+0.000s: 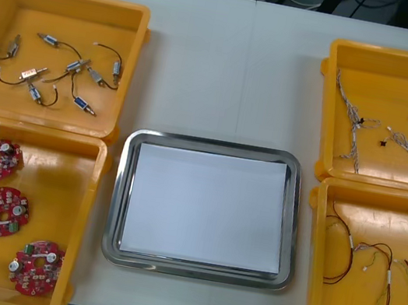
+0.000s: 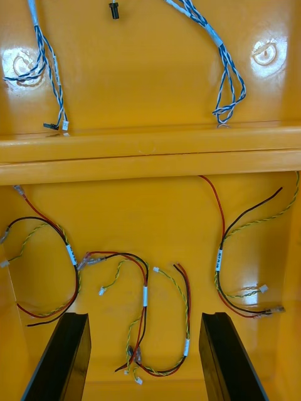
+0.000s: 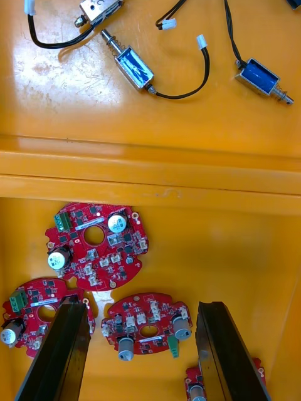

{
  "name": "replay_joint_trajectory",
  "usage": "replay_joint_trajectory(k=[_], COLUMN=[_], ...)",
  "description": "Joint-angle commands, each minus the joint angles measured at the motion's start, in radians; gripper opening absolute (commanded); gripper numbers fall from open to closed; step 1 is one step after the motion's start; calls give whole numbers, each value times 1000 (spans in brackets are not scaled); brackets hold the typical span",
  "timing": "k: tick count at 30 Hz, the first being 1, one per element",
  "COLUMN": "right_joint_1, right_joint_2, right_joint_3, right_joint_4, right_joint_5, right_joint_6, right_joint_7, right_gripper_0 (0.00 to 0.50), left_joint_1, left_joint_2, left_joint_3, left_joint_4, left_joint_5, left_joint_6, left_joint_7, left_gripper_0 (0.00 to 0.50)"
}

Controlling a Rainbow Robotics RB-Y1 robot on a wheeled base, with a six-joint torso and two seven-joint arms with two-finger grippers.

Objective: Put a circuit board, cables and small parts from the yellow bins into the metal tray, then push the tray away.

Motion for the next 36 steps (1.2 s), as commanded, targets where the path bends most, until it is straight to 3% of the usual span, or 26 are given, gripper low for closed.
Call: replay_joint_trajectory(k=[1, 36], right_joint_1=[7, 7], right_joint_2=[-15, -15], right_joint_3=[9, 9], right_joint_4=[-25, -25], right_joint_5=[-1, -1], right_joint_6=[3, 3], right_joint_7=[-33, -33], right_gripper_0=[500, 500], left_joint_1=[2, 2], left_joint_2=[29, 29], left_joint_3=[0, 0], left_joint_4=[-8, -8], left_joint_5=[8, 8], left_joint_6=[7, 7], left_joint_7=[28, 28], left_gripper_0=[500, 500])
